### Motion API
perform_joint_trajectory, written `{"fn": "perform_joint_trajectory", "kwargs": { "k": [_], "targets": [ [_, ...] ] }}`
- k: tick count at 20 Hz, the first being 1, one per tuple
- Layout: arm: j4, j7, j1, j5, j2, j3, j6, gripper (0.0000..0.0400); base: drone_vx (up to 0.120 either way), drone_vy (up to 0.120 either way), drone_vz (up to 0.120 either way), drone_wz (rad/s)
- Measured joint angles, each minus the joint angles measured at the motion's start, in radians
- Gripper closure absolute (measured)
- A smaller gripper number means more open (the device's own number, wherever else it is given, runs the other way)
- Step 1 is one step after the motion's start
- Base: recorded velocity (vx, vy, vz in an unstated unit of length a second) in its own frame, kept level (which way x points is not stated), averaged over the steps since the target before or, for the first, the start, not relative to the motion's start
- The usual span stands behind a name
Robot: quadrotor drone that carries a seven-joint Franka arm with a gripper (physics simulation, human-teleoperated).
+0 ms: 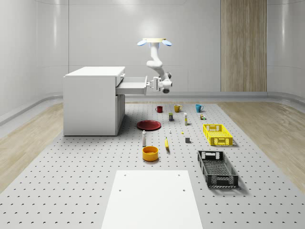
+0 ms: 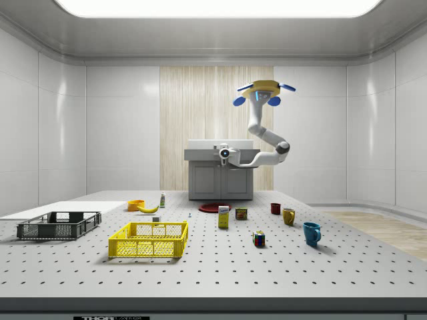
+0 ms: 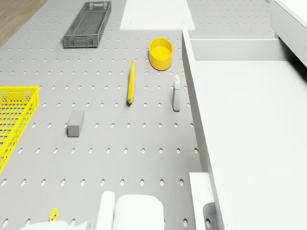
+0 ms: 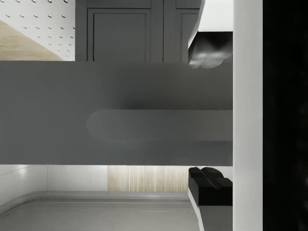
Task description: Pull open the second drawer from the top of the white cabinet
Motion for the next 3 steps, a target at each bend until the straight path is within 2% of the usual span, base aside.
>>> {"fn": "perform_joint_trajectory", "kwargs": {
  "k": [3],
  "targets": [
    [-0.001, 0.005, 0.007, -0.004, -0.006, -0.003, 0.006, 0.0099, 0.000, 0.000, 0.000, 0.000]
  ]
}}
